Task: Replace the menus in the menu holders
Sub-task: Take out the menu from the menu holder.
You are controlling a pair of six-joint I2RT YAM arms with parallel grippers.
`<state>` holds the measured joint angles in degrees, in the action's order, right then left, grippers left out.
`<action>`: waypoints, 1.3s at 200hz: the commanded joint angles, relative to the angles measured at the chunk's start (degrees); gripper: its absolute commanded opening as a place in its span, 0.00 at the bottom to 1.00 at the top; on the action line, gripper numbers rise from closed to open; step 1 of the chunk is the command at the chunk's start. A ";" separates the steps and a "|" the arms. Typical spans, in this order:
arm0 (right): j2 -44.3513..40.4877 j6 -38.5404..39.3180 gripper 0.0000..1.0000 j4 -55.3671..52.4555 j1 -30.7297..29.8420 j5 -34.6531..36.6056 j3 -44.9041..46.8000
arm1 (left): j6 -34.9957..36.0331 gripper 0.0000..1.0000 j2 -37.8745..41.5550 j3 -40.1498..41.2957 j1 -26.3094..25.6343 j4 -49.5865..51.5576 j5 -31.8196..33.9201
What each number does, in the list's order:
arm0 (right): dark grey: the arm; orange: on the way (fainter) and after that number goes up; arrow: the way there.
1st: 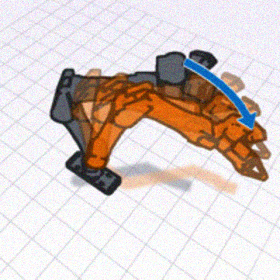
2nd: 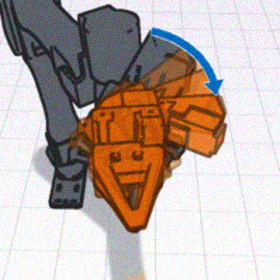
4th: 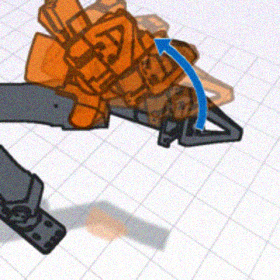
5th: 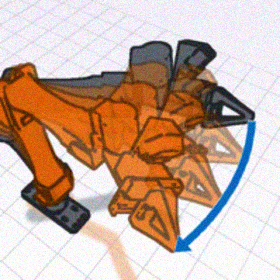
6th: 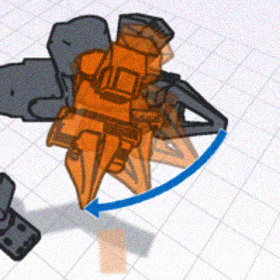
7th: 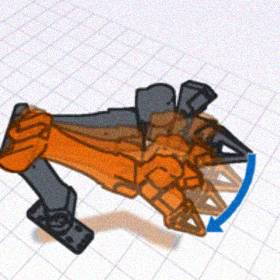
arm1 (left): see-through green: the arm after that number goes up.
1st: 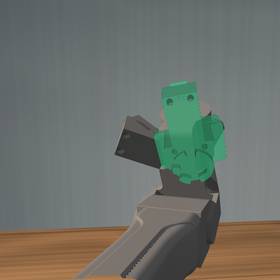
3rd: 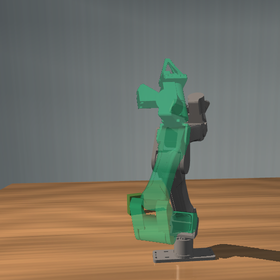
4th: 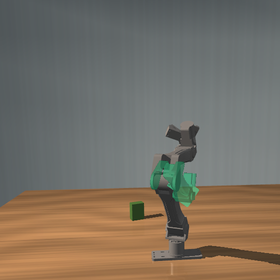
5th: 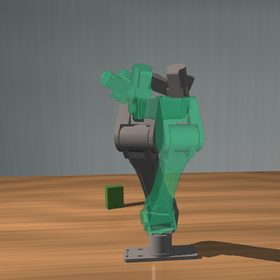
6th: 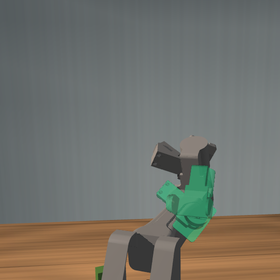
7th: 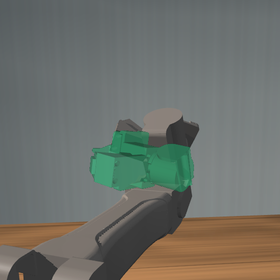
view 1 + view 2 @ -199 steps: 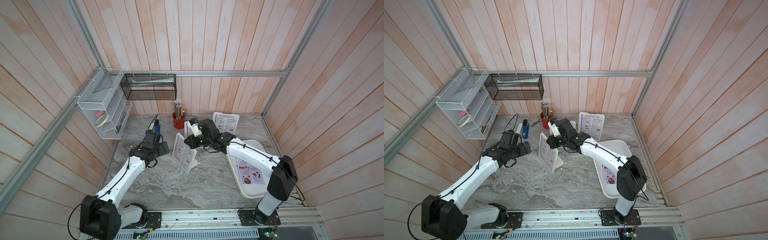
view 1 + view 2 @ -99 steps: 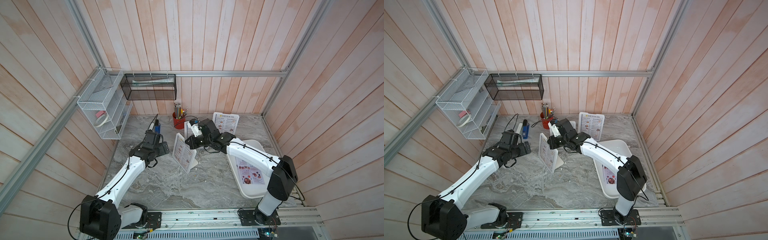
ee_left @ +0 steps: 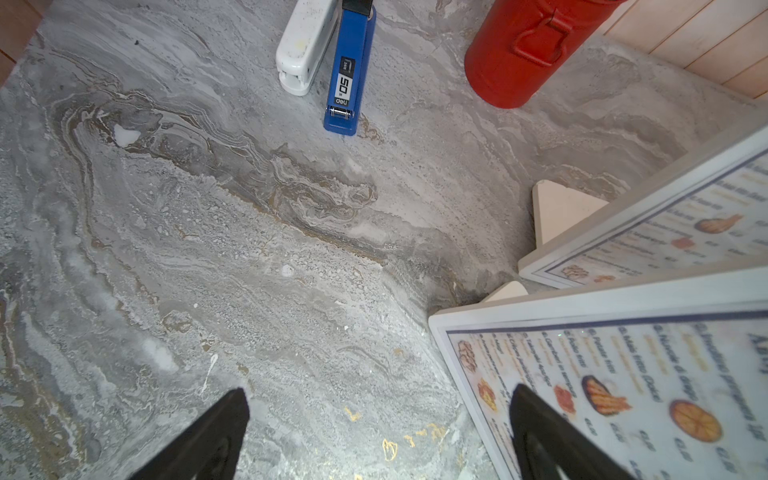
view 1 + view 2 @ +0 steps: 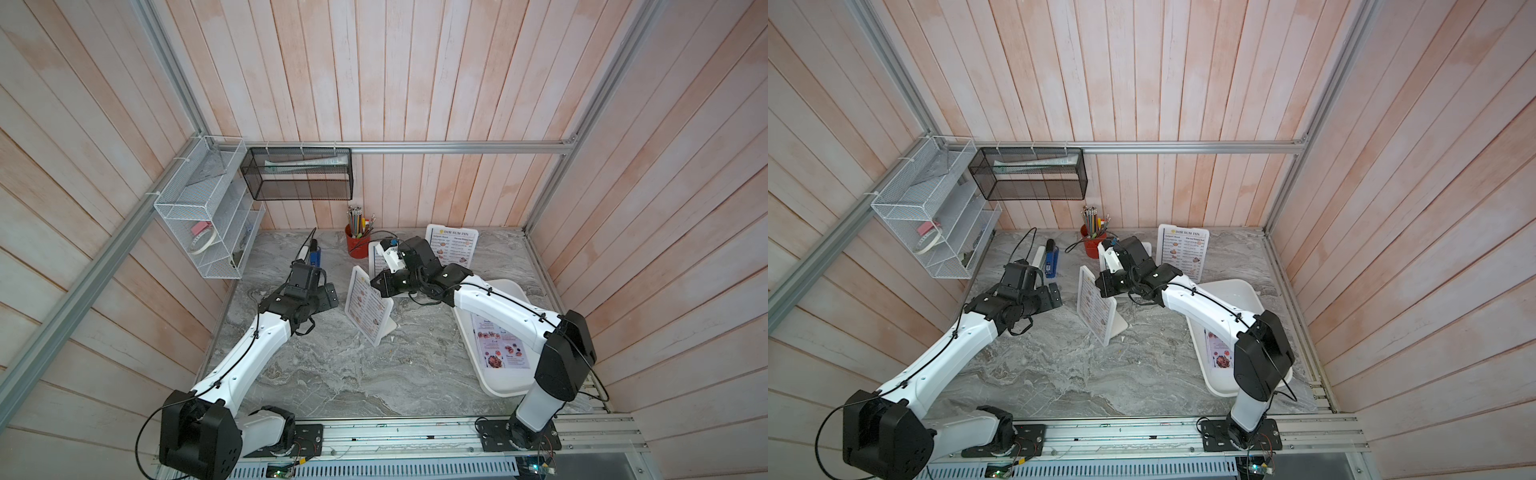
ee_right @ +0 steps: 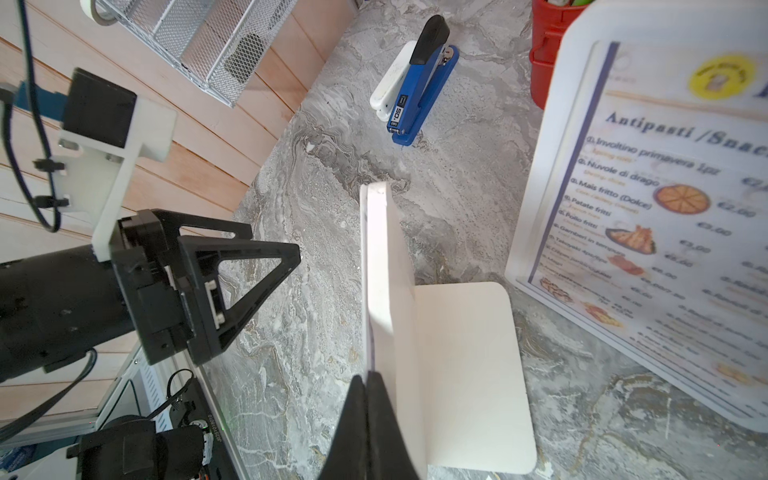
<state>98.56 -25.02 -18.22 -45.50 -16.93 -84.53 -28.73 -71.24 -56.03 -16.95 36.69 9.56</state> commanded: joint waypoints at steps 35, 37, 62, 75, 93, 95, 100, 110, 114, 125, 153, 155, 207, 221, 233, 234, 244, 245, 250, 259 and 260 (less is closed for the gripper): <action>-2.20 -1.01 0.07 2.99 0.39 -2.03 0.31 | -0.25 1.00 0.62 -1.10 -0.13 0.40 0.65; -2.18 -1.05 0.07 3.01 0.34 -2.05 0.33 | -0.25 1.00 0.63 -1.10 -0.17 0.40 0.66; -2.32 -1.00 0.07 3.12 0.32 -2.06 0.33 | -0.33 1.00 0.58 -1.13 -0.15 0.34 0.68; -2.38 -1.01 0.07 3.04 0.32 -2.03 0.26 | -0.27 1.00 0.65 -1.19 -0.19 0.36 0.68; -2.36 -1.01 0.07 3.09 0.32 -2.14 0.20 | -0.29 1.00 0.55 -1.19 -0.09 0.40 0.55; -2.38 -1.00 0.07 3.10 0.32 -2.14 0.23 | -0.30 1.00 0.55 -1.19 -0.16 0.40 0.55; -2.39 -0.92 0.07 3.09 0.32 -2.22 0.20 | -0.35 1.00 0.53 -1.19 -0.18 0.40 0.55; -2.41 -0.91 0.07 2.99 0.33 -2.16 0.24 | -0.36 1.00 0.53 -1.14 -0.19 0.40 0.55; -2.41 -0.91 0.07 2.97 0.32 -2.02 0.24 | -0.40 1.00 0.51 -1.14 -0.18 0.40 0.55; -2.48 -0.98 0.07 3.16 0.36 -2.06 0.24 | -0.37 1.00 0.52 -1.19 -0.19 0.39 0.59; -2.56 -1.00 0.11 3.19 0.34 -2.02 0.07 | -0.42 1.00 0.49 -1.19 -0.18 0.38 0.51; -2.58 -1.00 0.11 3.19 0.32 -1.98 0.05 | -0.40 1.00 0.49 -1.19 -0.23 0.38 0.47; -2.32 -0.84 0.08 3.00 0.33 -2.03 0.11 | -0.37 1.00 0.53 -1.19 -0.19 0.40 0.55; -2.20 -0.85 0.05 2.92 0.36 -1.97 0.13 | -0.36 1.00 0.47 -1.18 -0.19 0.40 0.55; -2.16 -0.74 0.03 2.92 0.34 -1.71 0.16 | -0.34 1.00 0.49 -1.19 -0.19 0.35 0.54; -2.20 -0.78 0.02 2.92 0.37 -1.66 0.16 | -0.31 1.00 0.53 -1.19 -0.19 0.33 0.59; -2.32 -0.66 0.01 2.88 0.37 -1.37 -0.02 | -0.28 1.00 0.56 -1.22 -0.20 0.39 0.66; -2.28 -0.65 0.00 2.86 0.34 -1.32 -0.02 | -0.32 1.00 0.53 -1.20 -0.19 0.44 0.65; -2.36 -0.57 0.00 2.84 0.32 -1.24 -0.14 | -0.32 1.00 0.56 -1.28 -0.19 0.49 0.70; -2.62 -0.46 0.00 2.62 0.32 -0.79 -0.43 | -0.27 1.00 0.59 -1.34 -0.19 0.47 0.73; -2.65 -0.47 0.00 2.64 0.36 -0.76 -0.45 | -0.27 1.00 0.63 -1.40 -0.19 0.48 0.72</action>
<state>97.58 -25.71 -16.08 -45.32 -18.06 -84.36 -28.73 -71.24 -56.03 -16.95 36.69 9.54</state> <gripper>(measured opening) 0.043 0.998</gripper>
